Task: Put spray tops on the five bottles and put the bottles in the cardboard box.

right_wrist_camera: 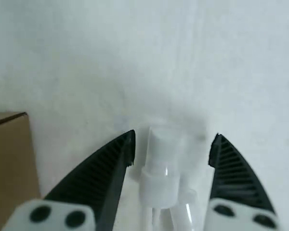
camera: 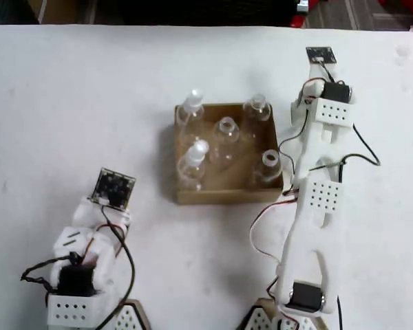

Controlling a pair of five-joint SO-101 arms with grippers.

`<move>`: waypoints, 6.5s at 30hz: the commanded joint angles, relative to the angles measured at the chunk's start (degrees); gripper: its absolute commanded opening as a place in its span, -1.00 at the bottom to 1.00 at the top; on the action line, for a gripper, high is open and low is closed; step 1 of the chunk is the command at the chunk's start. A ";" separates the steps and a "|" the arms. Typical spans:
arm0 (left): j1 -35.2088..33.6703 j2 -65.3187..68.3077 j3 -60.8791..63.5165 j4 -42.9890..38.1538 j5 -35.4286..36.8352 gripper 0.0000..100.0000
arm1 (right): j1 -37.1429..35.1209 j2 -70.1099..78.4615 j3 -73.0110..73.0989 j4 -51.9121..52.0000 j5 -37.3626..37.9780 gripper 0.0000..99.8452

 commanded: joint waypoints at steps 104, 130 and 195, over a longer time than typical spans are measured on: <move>0.40 -0.66 -0.09 -0.44 -0.53 -0.95 | -26.42 -114.68 134.77 -122.86 -10.02 -0.97; 0.40 -0.66 -0.09 -0.35 -0.53 -0.95 | -28.44 -110.81 148.31 -140.09 -10.11 -0.97; 0.40 -0.66 -0.09 0.35 -0.53 -0.95 | -28.44 -103.78 154.37 -124.70 -18.55 -0.73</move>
